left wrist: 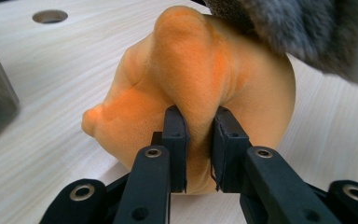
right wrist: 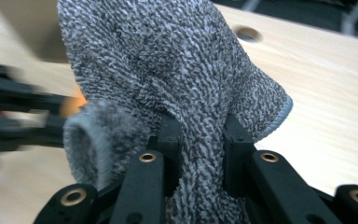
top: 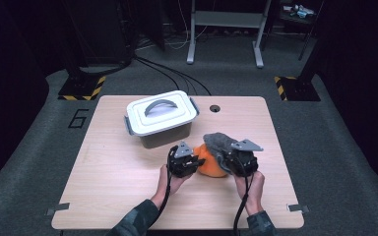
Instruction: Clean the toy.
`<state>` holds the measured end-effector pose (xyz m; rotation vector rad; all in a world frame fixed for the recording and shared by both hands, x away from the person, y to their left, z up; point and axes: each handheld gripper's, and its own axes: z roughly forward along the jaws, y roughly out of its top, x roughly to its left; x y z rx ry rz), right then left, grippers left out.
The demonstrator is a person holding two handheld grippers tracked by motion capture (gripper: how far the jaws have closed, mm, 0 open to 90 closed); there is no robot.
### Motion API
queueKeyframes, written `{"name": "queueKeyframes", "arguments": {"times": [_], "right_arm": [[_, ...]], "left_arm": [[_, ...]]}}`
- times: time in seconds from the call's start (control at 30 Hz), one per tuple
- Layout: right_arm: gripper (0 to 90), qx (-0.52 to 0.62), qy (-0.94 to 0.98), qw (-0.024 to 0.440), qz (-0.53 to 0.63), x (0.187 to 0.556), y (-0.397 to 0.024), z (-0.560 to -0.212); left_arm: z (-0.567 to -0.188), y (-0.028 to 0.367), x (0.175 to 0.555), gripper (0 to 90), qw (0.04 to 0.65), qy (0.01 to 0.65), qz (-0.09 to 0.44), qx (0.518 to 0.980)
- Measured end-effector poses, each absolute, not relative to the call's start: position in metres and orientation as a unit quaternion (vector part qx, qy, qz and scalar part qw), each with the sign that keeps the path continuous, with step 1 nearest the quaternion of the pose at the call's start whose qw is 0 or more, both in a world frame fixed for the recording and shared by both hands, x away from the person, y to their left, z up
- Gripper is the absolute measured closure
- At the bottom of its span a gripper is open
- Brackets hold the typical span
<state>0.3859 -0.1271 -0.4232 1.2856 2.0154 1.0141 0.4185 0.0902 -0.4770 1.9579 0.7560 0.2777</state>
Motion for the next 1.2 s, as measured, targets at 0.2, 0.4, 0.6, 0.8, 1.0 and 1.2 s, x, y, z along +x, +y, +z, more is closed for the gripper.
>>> {"name": "queueKeyframes", "arguments": {"times": [0.2, 0.4, 0.6, 0.8, 1.0, 1.2], "right_arm": [[73.6, 0.454, 0.771, 0.28, 0.347, 0.391, -0.1, -0.429], [73.7, 0.487, 0.76, 0.277, 0.329, 0.398, -0.123, -0.442], [73.7, 0.527, 0.739, 0.247, 0.339, 0.407, -0.153, -0.462], [73.7, 0.555, 0.73, 0.241, 0.32, 0.414, -0.162, -0.476], [73.5, 0.552, 0.73, 0.251, 0.315, 0.407, -0.171, -0.468], [73.4, 0.503, 0.735, 0.258, 0.374, 0.383, -0.154, -0.429]], "left_arm": [[-0.48, 0.093, 0.422, 79.1, 0.483, 0.324, 0.111, 0.805], [-0.481, 0.09, 0.42, 79.1, 0.485, 0.321, 0.117, 0.805], [-0.482, 0.091, 0.42, 79.0, 0.487, 0.323, 0.114, 0.803], [-0.483, 0.091, 0.42, 78.8, 0.489, 0.326, 0.112, 0.801], [-0.48, 0.09, 0.42, 78.5, 0.485, 0.325, 0.118, 0.803], [-0.48, 0.092, 0.422, 77.9, 0.487, 0.33, 0.109, 0.802]]}}
